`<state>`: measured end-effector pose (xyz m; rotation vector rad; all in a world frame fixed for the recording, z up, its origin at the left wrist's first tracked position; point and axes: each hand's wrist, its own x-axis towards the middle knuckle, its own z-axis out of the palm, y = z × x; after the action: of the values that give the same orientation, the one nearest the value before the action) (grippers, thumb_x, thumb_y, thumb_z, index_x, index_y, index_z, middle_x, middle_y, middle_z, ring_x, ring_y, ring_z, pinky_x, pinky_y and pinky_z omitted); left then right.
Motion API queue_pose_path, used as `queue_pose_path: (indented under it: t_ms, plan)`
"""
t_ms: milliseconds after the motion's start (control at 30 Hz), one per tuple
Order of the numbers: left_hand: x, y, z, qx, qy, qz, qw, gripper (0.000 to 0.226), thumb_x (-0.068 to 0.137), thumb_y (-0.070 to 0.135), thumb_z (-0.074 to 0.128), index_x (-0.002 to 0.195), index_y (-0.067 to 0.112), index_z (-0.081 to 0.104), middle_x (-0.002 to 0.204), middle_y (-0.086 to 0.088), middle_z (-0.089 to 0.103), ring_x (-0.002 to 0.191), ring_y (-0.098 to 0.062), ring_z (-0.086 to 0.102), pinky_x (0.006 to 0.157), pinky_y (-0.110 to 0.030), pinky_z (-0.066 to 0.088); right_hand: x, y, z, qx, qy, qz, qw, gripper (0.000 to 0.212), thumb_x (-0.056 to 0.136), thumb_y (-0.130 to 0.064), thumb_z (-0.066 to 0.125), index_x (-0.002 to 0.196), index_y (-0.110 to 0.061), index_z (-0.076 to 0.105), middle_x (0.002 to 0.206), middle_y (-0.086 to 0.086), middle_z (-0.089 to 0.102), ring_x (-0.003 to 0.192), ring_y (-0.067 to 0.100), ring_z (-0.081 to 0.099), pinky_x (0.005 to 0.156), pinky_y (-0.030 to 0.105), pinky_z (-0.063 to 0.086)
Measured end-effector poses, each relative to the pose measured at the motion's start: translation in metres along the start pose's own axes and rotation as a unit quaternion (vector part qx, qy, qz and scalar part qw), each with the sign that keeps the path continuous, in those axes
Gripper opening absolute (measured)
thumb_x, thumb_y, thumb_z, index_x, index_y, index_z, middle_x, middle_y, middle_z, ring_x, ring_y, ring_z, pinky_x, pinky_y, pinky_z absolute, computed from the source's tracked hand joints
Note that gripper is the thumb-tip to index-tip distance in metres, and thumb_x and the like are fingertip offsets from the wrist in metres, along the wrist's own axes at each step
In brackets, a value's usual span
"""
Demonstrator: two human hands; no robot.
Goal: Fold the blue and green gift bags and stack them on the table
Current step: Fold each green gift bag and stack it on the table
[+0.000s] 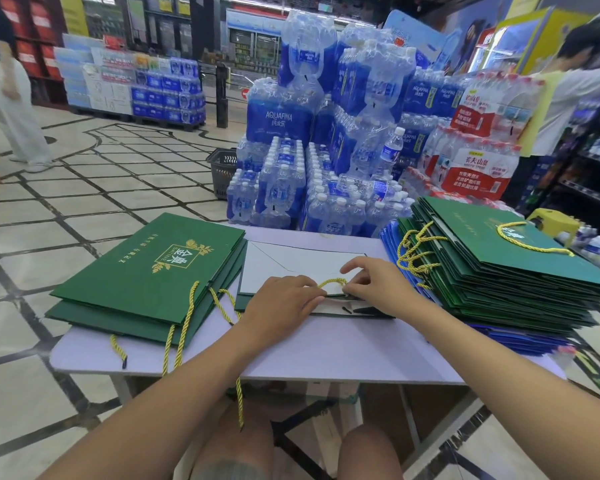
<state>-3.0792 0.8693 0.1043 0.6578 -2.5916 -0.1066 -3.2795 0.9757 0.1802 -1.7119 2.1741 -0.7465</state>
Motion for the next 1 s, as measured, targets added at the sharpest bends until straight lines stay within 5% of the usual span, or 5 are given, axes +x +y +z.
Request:
queue_pose_path:
  t_ms: [167, 467, 733, 900, 1000]
  plan:
    - [0.001, 0.001, 0.003, 0.069, 0.014, 0.033, 0.997, 0.042, 0.108, 0.051, 0.032, 0.124, 0.037, 0.069, 0.128, 0.012, 0.066, 0.104, -0.019, 0.065, 0.080, -0.037, 0.045, 0.005, 0.002, 0.011, -0.029, -0.001, -0.004, 1.000, 0.021, 0.086, -0.027, 0.078, 0.098, -0.037, 0.065, 0.075, -0.015, 0.075, 0.072, 0.001, 0.068, 0.072, 0.030, 0.055]
    - [0.015, 0.016, 0.003, 0.170, 0.059, 0.100, 0.979, 0.004, 0.080, 0.027, 0.065, 0.080, 0.024, 0.067, 0.076, 0.004, 0.061, 0.065, -0.023, 0.059, 0.051, -0.029, 0.026, -0.004, 0.016, 0.004, 0.060, -0.043, 0.021, 0.997, 0.028, 0.082, -0.008, 0.078, 0.100, -0.028, 0.071, 0.082, -0.007, 0.078, 0.084, 0.013, 0.074, 0.085, 0.031, 0.058]
    - [0.022, 0.029, 0.012, 0.177, 0.132, 0.066, 0.973, 0.021, 0.083, 0.031, 0.063, 0.064, 0.024, 0.067, 0.064, 0.003, 0.049, 0.057, -0.024, 0.048, 0.054, -0.031, 0.020, -0.006, 0.008, 0.004, 0.056, -0.024, 0.036, 0.998, 0.020, 0.086, -0.017, 0.077, 0.100, -0.028, 0.067, 0.077, -0.014, 0.077, 0.075, -0.001, 0.069, 0.062, 0.015, 0.047]
    - [0.020, 0.027, 0.016, 0.163, 0.173, 0.025, 0.971, 0.022, 0.086, 0.032, 0.065, 0.066, 0.023, 0.067, 0.066, 0.003, 0.054, 0.059, -0.023, 0.051, 0.049, -0.031, 0.026, -0.007, 0.005, 0.003, -0.001, -0.037, -0.002, 0.999, 0.022, 0.096, -0.023, 0.063, 0.114, -0.033, 0.070, 0.087, -0.008, 0.078, 0.085, 0.008, 0.070, 0.075, 0.026, 0.052]
    - [0.019, 0.025, 0.015, 0.140, 0.182, 0.007, 0.973, 0.024, 0.091, 0.035, 0.061, 0.070, 0.025, 0.069, 0.071, 0.004, 0.057, 0.062, -0.022, 0.054, 0.047, -0.031, 0.035, -0.018, 0.003, 0.002, -0.013, 0.089, -0.072, 0.993, 0.020, 0.096, -0.026, 0.067, 0.116, -0.030, 0.071, 0.101, -0.014, 0.074, 0.088, 0.006, 0.065, 0.080, 0.026, 0.050]
